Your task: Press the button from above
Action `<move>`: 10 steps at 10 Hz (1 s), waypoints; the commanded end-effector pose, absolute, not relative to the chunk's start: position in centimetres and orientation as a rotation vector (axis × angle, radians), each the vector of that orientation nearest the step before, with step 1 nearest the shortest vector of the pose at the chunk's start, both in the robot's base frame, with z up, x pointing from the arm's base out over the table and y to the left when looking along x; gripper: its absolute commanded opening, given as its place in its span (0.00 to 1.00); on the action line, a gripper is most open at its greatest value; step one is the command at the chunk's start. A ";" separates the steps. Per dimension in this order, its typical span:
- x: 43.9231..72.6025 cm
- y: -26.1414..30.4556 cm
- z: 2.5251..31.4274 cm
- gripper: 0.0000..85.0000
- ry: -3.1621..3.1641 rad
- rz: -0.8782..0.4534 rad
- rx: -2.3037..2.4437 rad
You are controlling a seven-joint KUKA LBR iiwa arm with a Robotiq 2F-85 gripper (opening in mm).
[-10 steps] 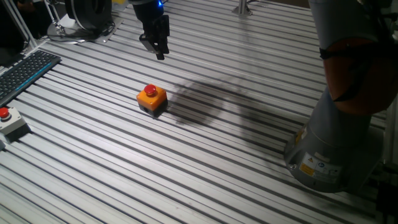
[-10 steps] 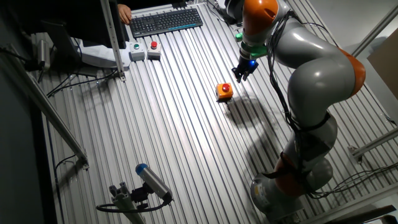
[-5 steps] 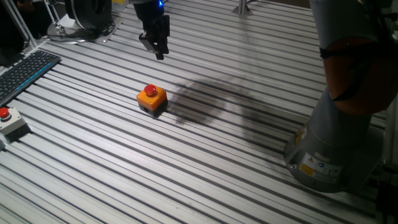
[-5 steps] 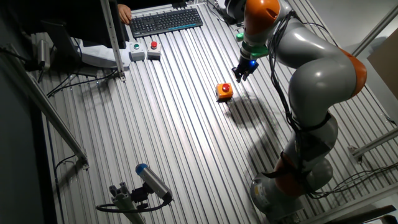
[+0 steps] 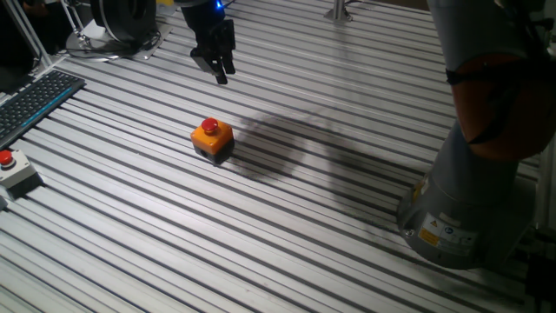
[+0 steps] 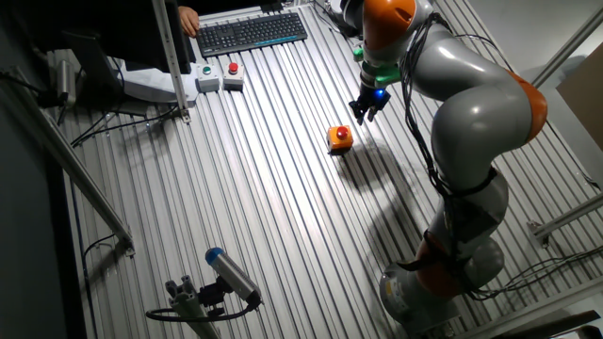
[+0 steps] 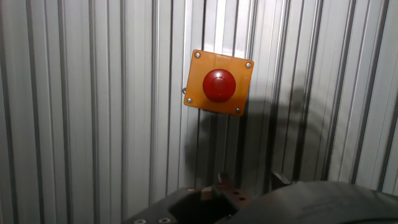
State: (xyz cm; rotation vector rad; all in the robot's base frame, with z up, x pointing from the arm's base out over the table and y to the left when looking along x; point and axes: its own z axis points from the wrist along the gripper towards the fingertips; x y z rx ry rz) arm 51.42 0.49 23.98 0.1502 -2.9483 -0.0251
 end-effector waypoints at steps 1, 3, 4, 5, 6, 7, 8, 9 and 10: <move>51.4 0.5 24.0 0.40 -2.946 -0.028 0.150; 51.5 0.5 23.9 0.40 -2.944 -0.052 0.152; 51.5 0.6 23.9 0.40 -2.947 -0.066 0.147; 51.4 0.7 23.8 0.40 -2.966 -0.088 0.133; 51.5 0.7 23.8 0.40 -2.989 -0.102 0.130; 51.6 0.7 23.8 0.40 -3.013 -0.095 0.133; 51.6 0.7 23.8 0.40 -3.008 -0.095 0.135; 51.6 0.7 23.8 0.40 -2.999 -0.096 0.134; 51.6 0.7 23.8 0.40 -2.998 -0.103 0.131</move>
